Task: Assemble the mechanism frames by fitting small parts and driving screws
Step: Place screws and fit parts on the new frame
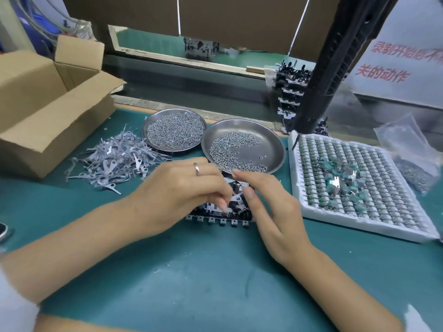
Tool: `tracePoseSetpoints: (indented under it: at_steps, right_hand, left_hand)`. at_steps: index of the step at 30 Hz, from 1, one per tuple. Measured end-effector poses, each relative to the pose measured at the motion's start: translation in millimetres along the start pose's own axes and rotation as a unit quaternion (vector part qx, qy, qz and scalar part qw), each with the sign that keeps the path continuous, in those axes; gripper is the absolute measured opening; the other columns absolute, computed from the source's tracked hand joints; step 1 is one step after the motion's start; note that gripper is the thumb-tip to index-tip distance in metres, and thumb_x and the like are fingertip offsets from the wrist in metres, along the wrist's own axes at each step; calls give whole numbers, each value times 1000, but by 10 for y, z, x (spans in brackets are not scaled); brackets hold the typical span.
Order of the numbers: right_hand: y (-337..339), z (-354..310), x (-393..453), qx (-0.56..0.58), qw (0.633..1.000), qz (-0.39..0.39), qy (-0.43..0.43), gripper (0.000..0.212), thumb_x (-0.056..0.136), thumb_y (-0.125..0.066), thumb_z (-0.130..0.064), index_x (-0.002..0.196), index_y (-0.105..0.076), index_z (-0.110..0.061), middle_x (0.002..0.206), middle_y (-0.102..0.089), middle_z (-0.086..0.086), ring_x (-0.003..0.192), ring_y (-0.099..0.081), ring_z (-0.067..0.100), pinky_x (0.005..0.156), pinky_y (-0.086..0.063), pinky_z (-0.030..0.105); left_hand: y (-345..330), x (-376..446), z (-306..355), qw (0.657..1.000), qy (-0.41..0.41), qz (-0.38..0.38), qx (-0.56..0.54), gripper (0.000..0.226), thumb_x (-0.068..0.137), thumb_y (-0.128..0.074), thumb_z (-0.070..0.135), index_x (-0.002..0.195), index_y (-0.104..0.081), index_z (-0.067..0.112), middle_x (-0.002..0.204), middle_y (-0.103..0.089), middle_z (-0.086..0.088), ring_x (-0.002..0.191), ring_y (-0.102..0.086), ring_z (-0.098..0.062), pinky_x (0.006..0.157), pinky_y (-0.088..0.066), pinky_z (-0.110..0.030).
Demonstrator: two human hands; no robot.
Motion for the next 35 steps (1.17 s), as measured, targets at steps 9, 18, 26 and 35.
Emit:
tracePoseSetpoints:
  at_steps: [9,18,26,35]
  right_hand:
    - [-43,83,36,13,999,31,-39,13,82,-68,-10,93,-75,-7,74,-68,4,76,-56,23,74,-46,30]
    - [-123,82,3,-29,999,13,-18,11,80,-73,-8,90,-75,-6,79,-71,2,74,-60,21,75,-47,37]
    - [-130,63,-27,-37,999,-9,6,12,84,-68,-4,95,-74,-5,75,-67,1,70,-56,17,72,-45,28]
    - [-107,50,-29,-48,997,-54,16,22,78,-75,-7,99,-72,-6,78,-68,3,77,-58,20,79,-48,36]
  left_hand:
    - [-163,-111,-231,990,80,44,-106,11,85,-68,23,92,-73,17,87,-66,9,80,-58,-7,73,-46,-21]
    - [-127,-141,-269,955,247,36,-163,23,69,-80,24,86,-71,38,78,-70,18,77,-64,0,74,-45,-10]
    - [-104,-121,-249,939,289,-10,-185,20,71,-80,18,83,-75,32,71,-72,11,70,-67,-3,68,-49,-10]
    - [-111,-129,-243,921,327,-23,-211,20,71,-81,17,83,-73,31,69,-72,14,65,-65,5,66,-48,-8]
Point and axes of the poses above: each hand's wrist, its own x-axis towards the middle knuckle, its own y-axis out of the back of the hand, z = x × y, the point moved 1 cm from there along x, towards the middle knuckle
